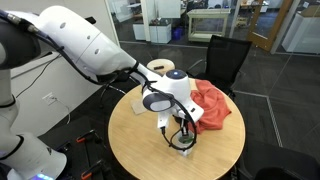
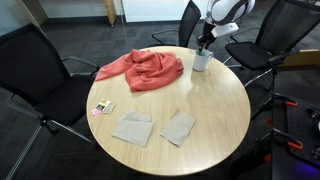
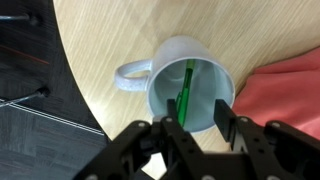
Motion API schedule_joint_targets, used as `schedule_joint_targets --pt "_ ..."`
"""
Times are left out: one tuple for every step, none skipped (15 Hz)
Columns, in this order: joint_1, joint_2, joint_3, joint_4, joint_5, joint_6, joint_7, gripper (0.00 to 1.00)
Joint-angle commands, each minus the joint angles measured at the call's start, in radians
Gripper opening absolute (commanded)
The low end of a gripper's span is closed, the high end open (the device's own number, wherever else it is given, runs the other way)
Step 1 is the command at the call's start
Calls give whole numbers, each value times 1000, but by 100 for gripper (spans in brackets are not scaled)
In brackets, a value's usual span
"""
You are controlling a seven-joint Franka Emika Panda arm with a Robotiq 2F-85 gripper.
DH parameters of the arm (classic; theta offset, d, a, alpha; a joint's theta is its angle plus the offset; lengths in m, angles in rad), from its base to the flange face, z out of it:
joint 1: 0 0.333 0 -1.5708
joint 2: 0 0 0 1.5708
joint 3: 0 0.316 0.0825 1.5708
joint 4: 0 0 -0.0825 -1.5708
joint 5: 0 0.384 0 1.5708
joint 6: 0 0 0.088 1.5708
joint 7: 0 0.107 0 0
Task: Remove the pen from the mug cup and move the mug cup to the left
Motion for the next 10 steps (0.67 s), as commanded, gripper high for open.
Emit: schedule_joint_targets --pt "-17 17 13 28 3 -24 26 43" --pt "-20 21 14 30 4 -24 25 42" --pt "-21 23 15 32 5 -25 24 42" --pt "-22 28 16 36 6 -25 24 41" --pt "-23 31 18 38 7 -24 23 41" --pt "-24 36 19 42 7 -24 22 41" --pt "-23 39 19 44 7 -24 23 41" --pt "-24 42 21 46 8 -25 21 41" --pt "-24 46 21 48 7 -23 22 41" --pt "-23 49 20 50 7 -22 22 41"
